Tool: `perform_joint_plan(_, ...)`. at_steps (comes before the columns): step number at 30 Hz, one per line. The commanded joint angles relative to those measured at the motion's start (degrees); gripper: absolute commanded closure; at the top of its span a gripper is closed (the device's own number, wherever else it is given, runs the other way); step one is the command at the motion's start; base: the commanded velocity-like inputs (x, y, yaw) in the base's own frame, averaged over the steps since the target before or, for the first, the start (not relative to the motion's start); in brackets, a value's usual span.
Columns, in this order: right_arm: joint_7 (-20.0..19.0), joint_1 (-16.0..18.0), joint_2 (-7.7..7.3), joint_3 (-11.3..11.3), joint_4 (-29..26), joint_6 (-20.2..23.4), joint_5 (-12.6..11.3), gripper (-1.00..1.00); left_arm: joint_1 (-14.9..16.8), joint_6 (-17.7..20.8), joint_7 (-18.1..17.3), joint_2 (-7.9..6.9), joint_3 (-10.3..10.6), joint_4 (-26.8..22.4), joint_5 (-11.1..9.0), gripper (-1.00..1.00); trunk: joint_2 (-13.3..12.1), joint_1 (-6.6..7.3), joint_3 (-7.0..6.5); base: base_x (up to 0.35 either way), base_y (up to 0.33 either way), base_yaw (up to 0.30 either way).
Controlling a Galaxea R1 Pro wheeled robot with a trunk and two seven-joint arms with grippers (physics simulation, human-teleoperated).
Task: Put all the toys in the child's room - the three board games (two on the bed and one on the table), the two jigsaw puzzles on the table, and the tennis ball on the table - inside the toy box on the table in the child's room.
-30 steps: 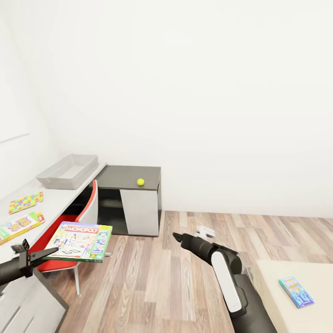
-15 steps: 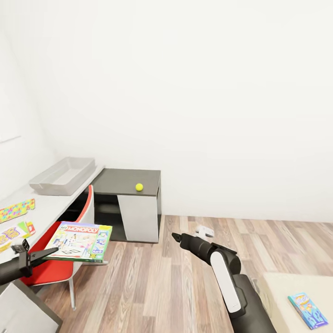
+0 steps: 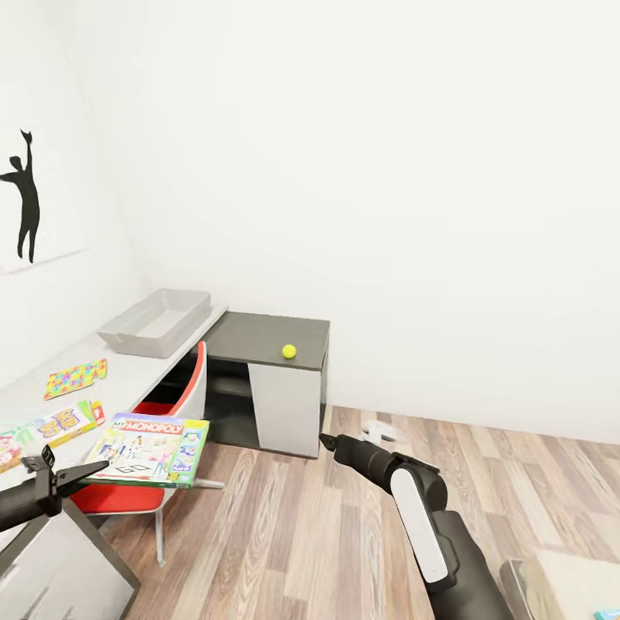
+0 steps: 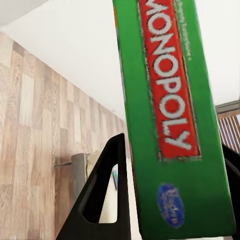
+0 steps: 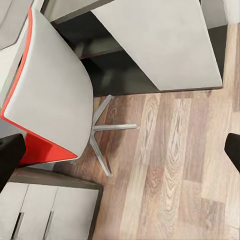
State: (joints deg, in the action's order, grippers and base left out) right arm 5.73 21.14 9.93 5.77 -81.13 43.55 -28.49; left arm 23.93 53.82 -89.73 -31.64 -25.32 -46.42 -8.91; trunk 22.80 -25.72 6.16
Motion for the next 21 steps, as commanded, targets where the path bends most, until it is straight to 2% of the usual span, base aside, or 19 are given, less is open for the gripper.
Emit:
perform_joint_plan(1,0.6,0.0,0.0,0.0,-0.1,0.2,-0.6,-1.0,0.1,0.6,-0.3,-0.01,0.0,0.0,0.0,1.0,0.1,-0.06,0.13,0.25,0.0,0.291)
perform_joint_plan(11,0.5,0.0,-0.05,0.5,-0.1,0.2,-0.6,-1.0,0.1,0.6,-0.3,0.03,0.0,0.0,0.0,1.0,0.1,-0.06,0.13,0.312,0.0,0.292)
perform_joint_plan(15,0.4,-0.2,-0.23,2.8,-1.8,0.6,-0.5,-1.0,0.1,0.6,-0.3,0.0,0.0,0.0,0.0,1.0,0.1,-0.06,0.13,0.329,0.0,0.291)
perform_joint_plan(17,0.4,-0.2,-0.64,5.0,-5.8,1.1,-0.4,-1.0,0.1,0.6,-0.3,0.0,0.0,0.0,0.0,1.0,0.1,-0.06,0.13,0.329,0.0,0.188)
perform_joint_plan(18,0.4,-0.2,-0.82,6.1,-7.3,1.6,-0.4,-1.0,0.1,0.6,-0.3,0.0,0.0,0.0,0.0,1.0,0.1,-0.06,0.13,0.326,0.0,0.094)
perform_joint_plan(21,0.4,-0.2,-0.95,7.2,-9.0,4.9,-0.4,-1.0,0.1,0.6,-0.3,0.03,0.0,0.0,0.0,1.0,0.1,-0.06,0.13,0.318,0.0,0.051)
